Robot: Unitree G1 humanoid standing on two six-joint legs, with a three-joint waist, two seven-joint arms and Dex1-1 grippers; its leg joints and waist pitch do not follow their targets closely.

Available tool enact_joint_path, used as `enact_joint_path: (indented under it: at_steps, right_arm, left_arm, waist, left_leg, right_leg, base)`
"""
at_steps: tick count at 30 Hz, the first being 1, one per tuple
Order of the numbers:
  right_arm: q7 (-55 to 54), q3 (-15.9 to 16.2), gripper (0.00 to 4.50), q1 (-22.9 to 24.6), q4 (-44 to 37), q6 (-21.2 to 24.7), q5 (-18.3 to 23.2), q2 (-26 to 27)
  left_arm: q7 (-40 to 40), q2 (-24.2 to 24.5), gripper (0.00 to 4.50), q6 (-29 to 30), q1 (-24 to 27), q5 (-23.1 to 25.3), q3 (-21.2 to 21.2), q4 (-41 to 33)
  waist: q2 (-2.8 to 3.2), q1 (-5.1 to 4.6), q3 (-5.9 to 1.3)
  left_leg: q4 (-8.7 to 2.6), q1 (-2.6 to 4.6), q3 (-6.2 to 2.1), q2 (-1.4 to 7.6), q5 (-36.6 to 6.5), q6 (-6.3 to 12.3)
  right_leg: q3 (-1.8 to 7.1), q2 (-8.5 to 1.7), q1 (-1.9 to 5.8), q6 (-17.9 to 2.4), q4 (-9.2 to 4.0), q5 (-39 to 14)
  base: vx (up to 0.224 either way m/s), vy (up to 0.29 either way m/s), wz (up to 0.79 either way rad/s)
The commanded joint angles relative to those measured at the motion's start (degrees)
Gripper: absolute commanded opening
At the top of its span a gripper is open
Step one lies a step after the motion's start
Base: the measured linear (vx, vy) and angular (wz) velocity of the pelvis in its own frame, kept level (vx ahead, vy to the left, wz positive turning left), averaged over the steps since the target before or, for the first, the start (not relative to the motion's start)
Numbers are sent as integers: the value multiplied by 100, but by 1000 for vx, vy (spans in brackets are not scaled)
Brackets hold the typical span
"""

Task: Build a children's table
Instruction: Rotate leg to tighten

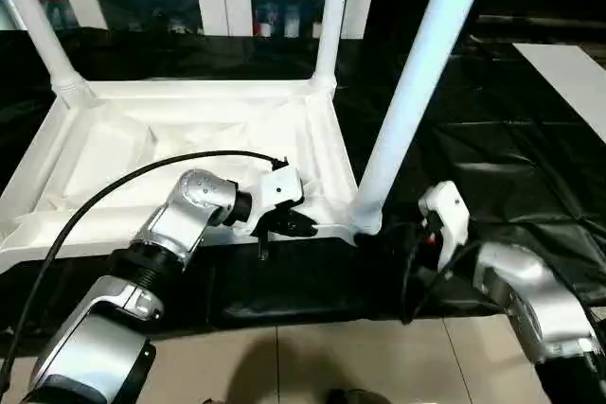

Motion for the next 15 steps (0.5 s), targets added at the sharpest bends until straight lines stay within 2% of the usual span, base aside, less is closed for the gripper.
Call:
enact_joint_path:
  at_steps: [1,2,4,7,9,15]
  right_arm:
    - [63,105,443,-156,147,-46,-28,24]
    - [66,111,443,-180,170,-37,-24,31]
    - [46,103,416,-237,244,-100,-14,87]
    - [119,110,405,-316,360,-175,-43,145]
    - [167,121,378,-340,407,-206,-72,159]
    - [236,161,321,-372,507,-251,-70,167]
  left_arm:
    - [-18,-15,0,110,166,159,-226,41]
    - [-27,-8,0,130,179,159,-220,8]
    - [-65,14,0,157,204,153,-223,-45]
    - [-116,58,0,215,242,147,-231,-131]
    - [-100,74,0,229,256,147,-214,-153]
    - [-98,119,0,268,293,154,-201,-221]
  waist:
    - [-36,16,-392]
    - [-21,11,-394]
    - [-38,18,-392]
    - [-34,25,-402]
    - [-55,25,-409]
    - [-49,31,-413]
  left_leg:
    - [-385,-76,41,76,-479,555]
    - [-390,-76,39,77,-455,557]
    - [-387,-72,46,79,-472,560]
    - [-381,-75,47,77,-395,562]
    - [-375,-82,49,73,-379,592]
    - [-364,-84,51,67,-287,619]
  right_leg:
    - [192,-313,416,-1589,-350,-762]
    - [187,-318,411,-1601,-346,-749]
    - [189,-319,407,-1588,-353,-802]
    - [190,-315,415,-1589,-332,-684]
    - [189,-318,424,-1591,-331,-683]
    - [188,-312,429,-1589,-316,-602]
  base:
    - [0,0,0]
    - [0,0,0]
    - [0,0,0]
    - [0,0,0]
    - [0,0,0]
    - [0,0,0]
